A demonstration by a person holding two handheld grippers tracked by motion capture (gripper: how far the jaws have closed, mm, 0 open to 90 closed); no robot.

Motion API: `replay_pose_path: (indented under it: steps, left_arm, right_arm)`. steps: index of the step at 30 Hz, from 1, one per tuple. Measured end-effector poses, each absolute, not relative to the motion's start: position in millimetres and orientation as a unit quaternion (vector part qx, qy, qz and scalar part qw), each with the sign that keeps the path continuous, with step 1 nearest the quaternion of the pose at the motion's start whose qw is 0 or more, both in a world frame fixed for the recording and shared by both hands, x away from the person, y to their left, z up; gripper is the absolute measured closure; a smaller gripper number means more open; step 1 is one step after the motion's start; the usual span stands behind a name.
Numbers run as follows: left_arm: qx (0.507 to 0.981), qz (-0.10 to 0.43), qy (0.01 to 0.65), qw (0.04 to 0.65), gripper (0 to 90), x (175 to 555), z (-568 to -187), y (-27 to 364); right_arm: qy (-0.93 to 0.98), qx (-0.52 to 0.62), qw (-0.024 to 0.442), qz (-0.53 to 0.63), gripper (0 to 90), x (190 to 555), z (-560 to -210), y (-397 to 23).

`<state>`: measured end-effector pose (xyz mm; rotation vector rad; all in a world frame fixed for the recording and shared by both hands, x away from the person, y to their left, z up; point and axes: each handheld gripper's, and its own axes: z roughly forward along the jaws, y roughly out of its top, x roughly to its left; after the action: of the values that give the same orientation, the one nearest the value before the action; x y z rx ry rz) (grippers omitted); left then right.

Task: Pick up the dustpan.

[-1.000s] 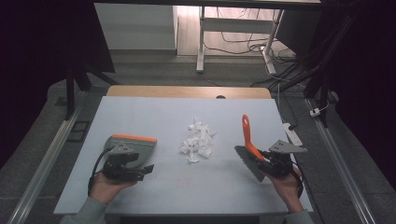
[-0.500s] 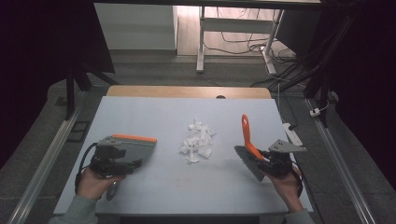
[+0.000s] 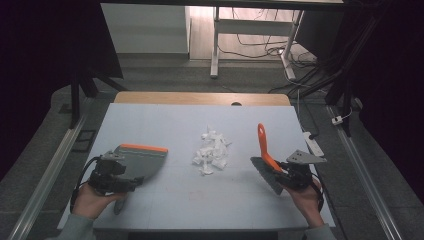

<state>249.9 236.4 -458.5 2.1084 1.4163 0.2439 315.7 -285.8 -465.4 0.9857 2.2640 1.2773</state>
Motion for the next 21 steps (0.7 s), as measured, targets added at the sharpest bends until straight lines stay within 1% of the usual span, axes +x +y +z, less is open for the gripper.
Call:
replay_pose_path:
  steps: [6, 9, 21]
  left_arm:
    - [0.789, 0.081, 0.542, 0.277, 21.4, 248.3, -464.9, 242.9]
    - [0.79, 0.074, 0.548, 0.266, 19.3, 247.9, -469.8, 245.6]
    - [0.782, 0.051, 0.567, 0.253, 18.5, 250.7, -488.0, 254.1]
  right_arm:
    - [0.8, 0.35, 0.181, 0.452, 70.0, 315.3, -465.0, -286.4]
    - [0.8, 0.35, 0.182, 0.452, 70.0, 315.2, -465.2, -286.3]
    - [0.801, 0.35, 0.183, 0.451, 70.0, 314.8, -465.2, -285.8]
